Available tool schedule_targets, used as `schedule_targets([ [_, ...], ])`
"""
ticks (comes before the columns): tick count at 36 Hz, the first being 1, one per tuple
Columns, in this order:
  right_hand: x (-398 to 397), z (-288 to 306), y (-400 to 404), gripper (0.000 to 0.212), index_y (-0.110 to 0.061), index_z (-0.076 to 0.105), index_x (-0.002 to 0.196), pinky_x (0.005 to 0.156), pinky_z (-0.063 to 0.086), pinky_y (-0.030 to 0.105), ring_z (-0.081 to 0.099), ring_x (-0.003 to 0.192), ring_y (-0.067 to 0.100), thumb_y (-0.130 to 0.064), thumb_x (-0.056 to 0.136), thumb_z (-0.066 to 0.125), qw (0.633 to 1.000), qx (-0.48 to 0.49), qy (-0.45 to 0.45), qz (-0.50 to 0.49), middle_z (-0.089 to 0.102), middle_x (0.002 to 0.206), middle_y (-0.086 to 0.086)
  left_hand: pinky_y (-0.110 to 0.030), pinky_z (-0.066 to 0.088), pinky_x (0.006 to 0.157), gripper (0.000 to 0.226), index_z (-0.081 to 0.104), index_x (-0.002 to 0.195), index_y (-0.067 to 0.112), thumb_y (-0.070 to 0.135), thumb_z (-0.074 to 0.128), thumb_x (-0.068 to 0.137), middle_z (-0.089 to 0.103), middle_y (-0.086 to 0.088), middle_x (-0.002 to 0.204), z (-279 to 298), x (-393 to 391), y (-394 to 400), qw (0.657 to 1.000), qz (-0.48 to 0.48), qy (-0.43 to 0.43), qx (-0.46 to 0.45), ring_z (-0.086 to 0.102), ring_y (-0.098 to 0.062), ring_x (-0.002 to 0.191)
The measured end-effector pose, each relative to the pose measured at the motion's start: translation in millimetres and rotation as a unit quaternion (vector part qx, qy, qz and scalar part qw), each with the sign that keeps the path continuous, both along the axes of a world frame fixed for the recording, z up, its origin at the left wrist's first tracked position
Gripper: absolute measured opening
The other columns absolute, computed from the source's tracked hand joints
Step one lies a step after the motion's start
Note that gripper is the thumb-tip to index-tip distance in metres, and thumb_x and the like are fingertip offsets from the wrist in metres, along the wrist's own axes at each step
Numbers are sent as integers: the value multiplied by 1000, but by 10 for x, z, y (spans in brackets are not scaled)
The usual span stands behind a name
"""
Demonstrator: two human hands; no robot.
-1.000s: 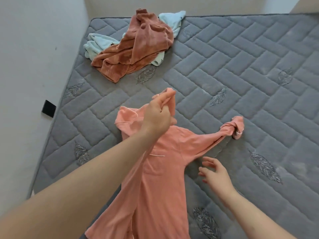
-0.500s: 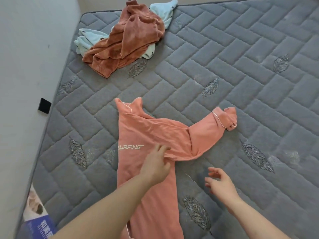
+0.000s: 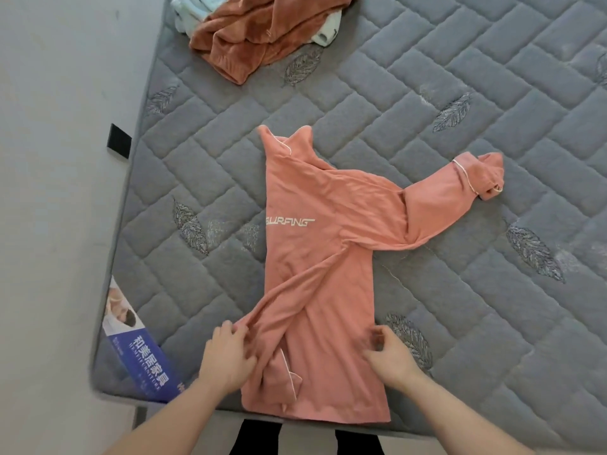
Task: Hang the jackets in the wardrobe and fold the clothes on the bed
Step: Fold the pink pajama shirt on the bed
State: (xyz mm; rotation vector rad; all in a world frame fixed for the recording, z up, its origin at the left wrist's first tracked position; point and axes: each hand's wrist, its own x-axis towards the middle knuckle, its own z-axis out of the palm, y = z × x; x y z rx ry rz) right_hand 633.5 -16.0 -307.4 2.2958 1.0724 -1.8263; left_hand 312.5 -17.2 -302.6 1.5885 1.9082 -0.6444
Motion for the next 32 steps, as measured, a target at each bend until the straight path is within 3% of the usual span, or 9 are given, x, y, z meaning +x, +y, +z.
schedule_targets([
  [3, -96, -16, -190, 64, -11, 47, 142, 109, 43, 37, 57, 124, 25, -22, 85, 73, 1000, -6, -26, -11, 57, 135, 10, -46, 46, 94, 54, 50, 124, 16, 32, 69, 76, 41, -8, 129, -7, 28, 17, 987, 120, -29, 103, 44, -34, 119],
  [6, -166, -28, -317, 73, -10, 43, 145, 107, 45, 41, 58, 122, 26, -18, 78, 74, 998, -17, -50, -25, 54, 135, 11, -46, 42, 104, 68, 42, 140, 21, 43, 68, 82, 48, -6, 139, -59, -53, 56, 981, 184, -49, 43, 42, -33, 130],
  [10, -205, -35, -408, 74, -11, 42, 145, 98, 46, 32, 60, 117, 26, -15, 78, 73, 996, -43, -65, -32, 59, 130, 9, -36, 35, 90, 13, 60, 93, 32, 42, 53, 88, 67, 8, 89, 23, -102, 136, 995, 83, -35, -36, 64, -23, 103],
  [14, -201, -26, -443, 67, -14, 43, 142, 92, 44, 29, 60, 110, 24, -16, 82, 72, 995, -64, -67, -48, 62, 120, 5, -36, 35, 83, 19, 46, 64, 26, 35, 58, 75, 50, 9, 81, 272, 99, 64, 981, -60, -132, 129, 51, -19, 81],
  [16, -191, -12, -433, 60, -15, 48, 138, 92, 44, 30, 59, 106, 21, -18, 83, 71, 994, -70, -67, -58, 63, 115, 2, -35, 41, 77, 15, 54, 68, 25, 34, 65, 68, 52, 9, 91, 468, 291, -32, 948, -98, -241, 183, 51, -16, 78],
  [19, -165, 20, -433, 46, -15, 58, 129, 97, 47, 33, 61, 109, 21, -17, 85, 71, 992, -69, -68, -85, 66, 115, 2, -33, 48, 73, 16, 54, 84, 25, 35, 62, 73, 51, 13, 109, 658, 642, -220, 923, -134, -345, 104, 56, -15, 86],
  [25, 22, 62, -392, 42, -8, 66, 125, 107, 44, 34, 59, 121, 26, 5, 89, 48, 991, -57, -87, -83, 67, 130, 11, -40, 50, 75, 25, 57, 107, 14, 18, 63, 83, 46, -2, 118, 612, 1275, -346, 924, -231, -292, -88, 57, -31, 98],
  [28, 150, 84, -274, 43, -8, 64, 128, 110, 41, 32, 56, 127, 26, 5, 92, 46, 992, -48, -97, -56, 65, 134, 9, -39, 47, 93, 55, 52, 136, 18, 27, 70, 85, 49, -5, 133, 470, 1365, -256, 910, -248, -268, -195, 55, -32, 116],
  [32, 287, 98, -41, 36, -10, 66, 126, 108, 44, 34, 60, 122, 23, -2, 93, 56, 994, -28, -87, -58, 67, 128, 6, -32, 43, 98, 54, 53, 139, 21, 35, 66, 88, 50, 0, 137, 338, 1378, -22, 930, -171, -278, -168, 56, -26, 120],
])
